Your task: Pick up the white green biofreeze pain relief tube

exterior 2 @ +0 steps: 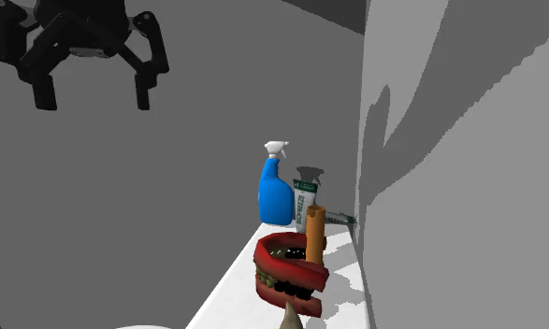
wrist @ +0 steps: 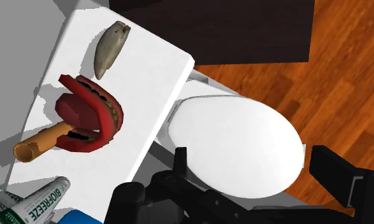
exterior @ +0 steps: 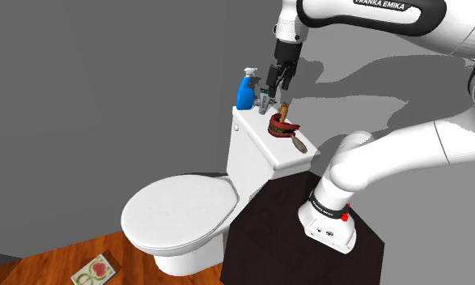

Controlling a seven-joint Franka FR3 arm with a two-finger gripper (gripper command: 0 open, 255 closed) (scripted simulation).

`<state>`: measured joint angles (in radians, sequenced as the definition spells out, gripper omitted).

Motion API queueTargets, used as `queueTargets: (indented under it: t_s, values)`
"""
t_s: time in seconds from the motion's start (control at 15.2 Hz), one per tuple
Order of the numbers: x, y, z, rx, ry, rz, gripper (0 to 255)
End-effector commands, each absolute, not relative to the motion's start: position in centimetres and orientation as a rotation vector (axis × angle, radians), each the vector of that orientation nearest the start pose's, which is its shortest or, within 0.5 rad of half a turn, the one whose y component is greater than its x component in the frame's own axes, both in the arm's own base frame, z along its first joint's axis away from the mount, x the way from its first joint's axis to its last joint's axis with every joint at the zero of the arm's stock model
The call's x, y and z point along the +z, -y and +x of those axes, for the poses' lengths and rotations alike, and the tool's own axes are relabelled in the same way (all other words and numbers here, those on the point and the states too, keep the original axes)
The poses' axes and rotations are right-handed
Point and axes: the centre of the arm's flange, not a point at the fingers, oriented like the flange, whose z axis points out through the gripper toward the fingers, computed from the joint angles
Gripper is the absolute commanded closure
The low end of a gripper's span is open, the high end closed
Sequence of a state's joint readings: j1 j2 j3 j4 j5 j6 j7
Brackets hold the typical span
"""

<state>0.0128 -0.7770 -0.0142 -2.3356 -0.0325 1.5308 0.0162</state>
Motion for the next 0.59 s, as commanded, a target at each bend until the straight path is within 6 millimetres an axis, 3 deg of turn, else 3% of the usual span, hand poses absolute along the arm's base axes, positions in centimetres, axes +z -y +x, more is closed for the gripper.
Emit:
queueTargets:
  t_s: [0.0,0.53]
  values:
    - [59.4,0.5,30.5,0.044,-0.023,-3.164,0]
    - [55.8,8.9,35.3,0.014,0.055,-3.172,0]
